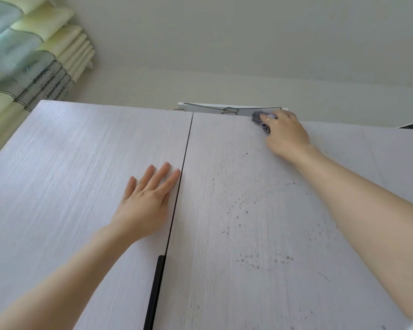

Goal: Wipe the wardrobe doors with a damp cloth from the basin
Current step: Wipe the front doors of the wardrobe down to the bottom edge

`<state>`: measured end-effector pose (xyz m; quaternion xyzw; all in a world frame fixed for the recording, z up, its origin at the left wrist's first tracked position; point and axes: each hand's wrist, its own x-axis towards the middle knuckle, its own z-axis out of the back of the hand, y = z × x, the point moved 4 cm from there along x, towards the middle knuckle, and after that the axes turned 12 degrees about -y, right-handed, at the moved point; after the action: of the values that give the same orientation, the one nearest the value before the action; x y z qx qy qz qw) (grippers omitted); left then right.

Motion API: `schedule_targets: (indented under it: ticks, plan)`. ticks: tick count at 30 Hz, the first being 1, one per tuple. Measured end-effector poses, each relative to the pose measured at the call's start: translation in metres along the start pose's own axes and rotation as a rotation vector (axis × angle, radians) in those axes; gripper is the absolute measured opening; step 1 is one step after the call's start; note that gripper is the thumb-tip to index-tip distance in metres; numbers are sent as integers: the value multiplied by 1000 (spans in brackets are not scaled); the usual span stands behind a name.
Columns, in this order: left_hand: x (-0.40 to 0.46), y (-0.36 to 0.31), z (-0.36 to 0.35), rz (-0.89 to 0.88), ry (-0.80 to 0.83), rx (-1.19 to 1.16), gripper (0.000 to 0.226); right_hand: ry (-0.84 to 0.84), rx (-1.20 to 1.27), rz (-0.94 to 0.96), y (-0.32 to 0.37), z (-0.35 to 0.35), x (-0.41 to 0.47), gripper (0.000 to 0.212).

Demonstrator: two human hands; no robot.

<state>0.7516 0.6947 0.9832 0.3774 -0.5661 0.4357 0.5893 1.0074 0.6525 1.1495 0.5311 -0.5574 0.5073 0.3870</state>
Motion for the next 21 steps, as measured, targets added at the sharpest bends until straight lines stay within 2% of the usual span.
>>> schedule_targets:
  ticks: [2, 7, 10, 13, 17, 21]
  plan:
    - [-1, -1, -1, 24, -15, -11, 52, 3, -8, -7, 13, -3, 0, 49]
    - [-4, 1, 2, 28, -62, 33, 53, 68, 111, 275, 91, -17, -8, 54]
    - [-6, -1, 2, 49, -74, 34, 53, 43, 118, 297, 66, -12, -13, 55]
    - [-6, -3, 2, 58, -102, 33, 52, -16, 88, 129, -9, 1, -10, 55]
    - [-5, -9, 2, 103, -151, -6, 48, 4, -13, -118, -114, 21, -21, 56]
    - [-6, -19, 0, 138, -155, -27, 47, 18, -47, -257, -147, 25, -30, 58]
